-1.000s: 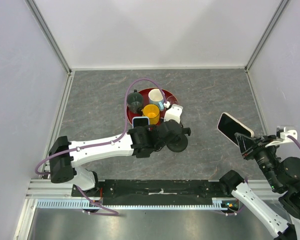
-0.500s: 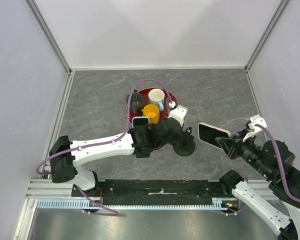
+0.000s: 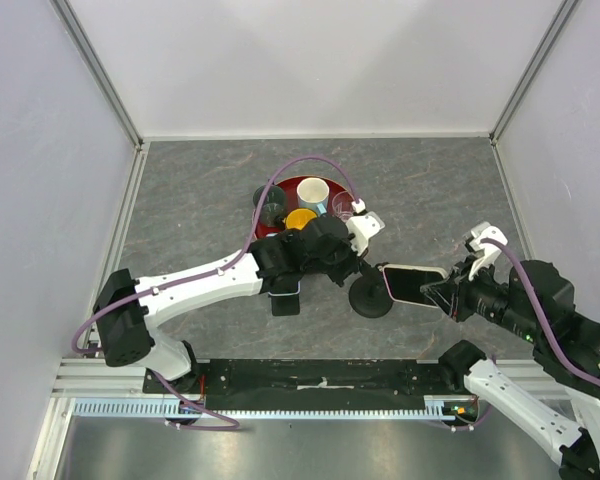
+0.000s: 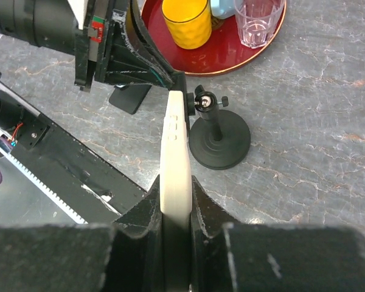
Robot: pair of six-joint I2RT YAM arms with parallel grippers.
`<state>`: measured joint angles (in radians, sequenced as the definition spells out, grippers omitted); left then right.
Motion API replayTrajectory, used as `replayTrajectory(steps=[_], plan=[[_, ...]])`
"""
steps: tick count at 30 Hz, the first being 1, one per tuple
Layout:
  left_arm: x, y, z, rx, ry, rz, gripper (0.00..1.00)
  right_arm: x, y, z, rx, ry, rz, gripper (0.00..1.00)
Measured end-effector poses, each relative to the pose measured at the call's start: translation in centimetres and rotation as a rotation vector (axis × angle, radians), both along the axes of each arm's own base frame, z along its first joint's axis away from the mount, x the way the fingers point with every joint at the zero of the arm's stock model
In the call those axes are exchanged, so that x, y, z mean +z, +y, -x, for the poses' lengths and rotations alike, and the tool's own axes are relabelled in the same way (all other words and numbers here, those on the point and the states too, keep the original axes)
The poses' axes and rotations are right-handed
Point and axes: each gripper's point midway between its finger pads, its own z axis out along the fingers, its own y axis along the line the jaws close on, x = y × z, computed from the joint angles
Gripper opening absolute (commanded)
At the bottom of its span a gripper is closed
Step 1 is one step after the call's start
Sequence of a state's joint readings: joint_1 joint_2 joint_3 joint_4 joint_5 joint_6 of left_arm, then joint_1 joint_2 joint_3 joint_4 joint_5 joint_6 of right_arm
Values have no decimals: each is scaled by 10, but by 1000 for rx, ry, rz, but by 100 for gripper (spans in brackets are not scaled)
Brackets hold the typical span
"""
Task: Place the phone on the phone stand
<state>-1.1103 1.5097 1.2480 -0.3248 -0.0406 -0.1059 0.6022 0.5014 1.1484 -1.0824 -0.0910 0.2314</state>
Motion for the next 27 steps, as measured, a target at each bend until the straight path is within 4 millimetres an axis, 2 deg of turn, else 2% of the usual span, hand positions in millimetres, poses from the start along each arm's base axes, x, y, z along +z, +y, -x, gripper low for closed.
replayTrajectory(steps=[3, 5, 8, 13, 14, 17, 20, 24, 27], plan=[[0, 0, -1, -55, -1, -1, 12, 4, 1, 0, 16, 8, 19, 0], [0, 1, 0, -82, 3, 1, 24, 3, 1, -1, 18, 22, 40, 0], [0, 1, 1, -108, 14, 7, 34, -1, 0, -1, 22, 43, 65, 0], [-4, 4, 3, -126, 42, 12, 45, -3, 2, -2, 28, 56, 74, 0], [-3, 5, 4, -129, 45, 15, 52, -3, 2, -2, 32, 57, 75, 0], [4, 11, 7, -131, 55, 39, 59, -4, 4, -1, 49, 60, 79, 0], [23, 22, 8, -114, 50, 94, 60, -6, 8, -1, 83, 66, 93, 0], [70, 46, 6, -58, 3, 220, 60, -11, 18, -2, 151, 87, 119, 0], [97, 68, 10, -18, -31, 302, 60, -15, 28, -3, 217, 114, 135, 0]])
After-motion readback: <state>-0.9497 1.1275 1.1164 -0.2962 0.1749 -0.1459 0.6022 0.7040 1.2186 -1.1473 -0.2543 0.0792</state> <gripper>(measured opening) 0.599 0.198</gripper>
